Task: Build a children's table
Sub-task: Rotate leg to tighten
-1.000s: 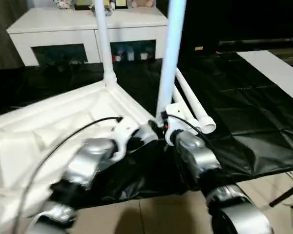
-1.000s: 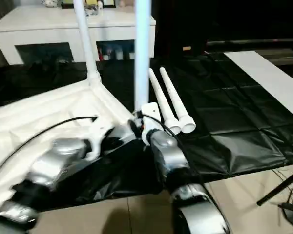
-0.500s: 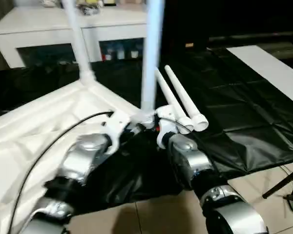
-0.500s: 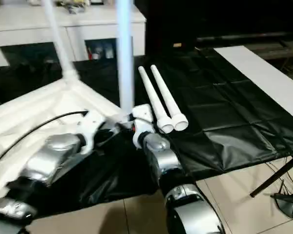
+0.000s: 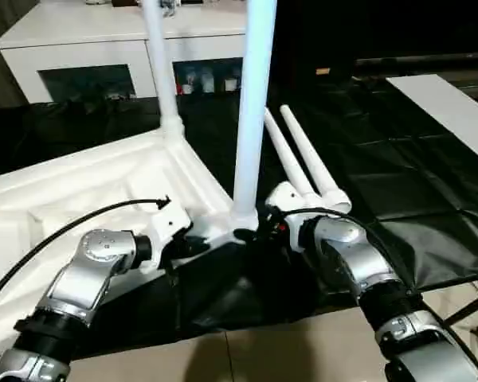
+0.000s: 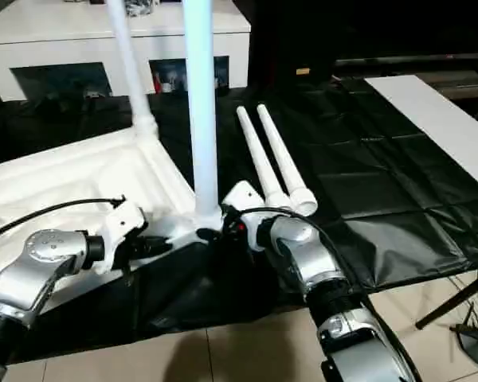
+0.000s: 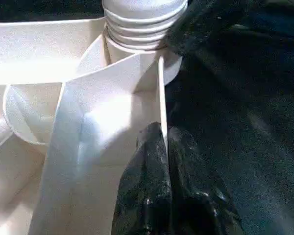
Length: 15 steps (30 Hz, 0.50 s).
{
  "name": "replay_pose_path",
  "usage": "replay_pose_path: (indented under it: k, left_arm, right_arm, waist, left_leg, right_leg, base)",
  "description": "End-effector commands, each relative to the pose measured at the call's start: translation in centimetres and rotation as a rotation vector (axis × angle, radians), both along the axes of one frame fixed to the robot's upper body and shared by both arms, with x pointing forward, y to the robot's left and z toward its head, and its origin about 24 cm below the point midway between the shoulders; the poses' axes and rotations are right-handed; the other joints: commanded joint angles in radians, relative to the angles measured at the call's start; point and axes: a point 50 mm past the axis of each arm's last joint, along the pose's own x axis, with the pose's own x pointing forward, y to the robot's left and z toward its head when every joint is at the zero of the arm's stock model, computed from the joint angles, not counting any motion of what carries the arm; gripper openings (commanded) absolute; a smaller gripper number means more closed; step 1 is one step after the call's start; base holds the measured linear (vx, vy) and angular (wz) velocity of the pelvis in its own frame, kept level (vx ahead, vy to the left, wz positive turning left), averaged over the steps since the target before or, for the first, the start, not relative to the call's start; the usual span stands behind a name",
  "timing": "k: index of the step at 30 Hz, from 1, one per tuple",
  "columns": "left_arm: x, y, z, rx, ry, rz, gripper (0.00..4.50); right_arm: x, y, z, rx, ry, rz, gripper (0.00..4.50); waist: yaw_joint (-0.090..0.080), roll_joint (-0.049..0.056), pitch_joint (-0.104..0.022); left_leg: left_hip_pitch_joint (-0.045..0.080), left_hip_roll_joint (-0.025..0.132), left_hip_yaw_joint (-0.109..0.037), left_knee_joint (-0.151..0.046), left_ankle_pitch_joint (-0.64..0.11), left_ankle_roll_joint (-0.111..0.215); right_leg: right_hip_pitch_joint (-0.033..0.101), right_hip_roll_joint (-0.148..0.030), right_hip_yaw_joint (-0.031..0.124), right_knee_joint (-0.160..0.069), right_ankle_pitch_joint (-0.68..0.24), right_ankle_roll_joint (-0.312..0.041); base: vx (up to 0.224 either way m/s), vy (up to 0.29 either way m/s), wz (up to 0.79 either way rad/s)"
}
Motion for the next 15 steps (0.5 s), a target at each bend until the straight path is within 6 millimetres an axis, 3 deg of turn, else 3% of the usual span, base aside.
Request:
replay_pose_path:
  k: [1,6,11,15]
  left_arm:
    - [-1.04,-0.74,-0.92,0.001,0.071,-0.082,0.00]
    - [-1.05,-0.81,-0.76,-0.007,0.074,-0.094,0.00]
    - [-1.10,-0.76,-0.70,-0.010,0.075,-0.095,0.00]
    - [-1.19,-0.59,-0.69,-0.009,0.079,-0.094,0.00]
  right_arm:
    - [-0.59,0.50,0.14,0.002,0.017,0.078,3.56]
    - [-0.58,0.70,0.00,0.008,0.036,0.092,3.30]
    - [-0.56,0.59,-0.11,0.002,0.046,0.101,2.83]
    - [-0.61,0.32,-0.30,-0.010,0.061,0.113,2.74]
  waist:
    - [0.001,-0.001,-0.053]
    - [0.007,-0.004,-0.057]
    - [0.008,-0.009,-0.058]
    - [0.009,-0.008,-0.058]
  left_leg:
    - [-0.002,0.017,0.007,-0.069,-0.187,0.058]
    - [-0.008,0.015,0.007,-0.064,-0.127,0.068]
    - [-0.009,0.015,0.007,-0.063,-0.117,0.071]
    - [-0.009,0.015,0.006,-0.063,-0.119,0.070]
  right_leg:
    - [0.055,-0.046,0.044,-0.067,-0.190,-0.241]
    - [0.059,-0.046,0.044,-0.057,-0.111,-0.253]
    - [0.060,-0.046,0.043,-0.057,-0.114,-0.248]
    - [0.060,-0.046,0.043,-0.057,-0.120,-0.245]
  base:
    - [0.000,0.000,0.00]
    - [0.000,0.000,0.00]
    - [0.000,0.000,0.00]
    - [0.000,0.000,0.00]
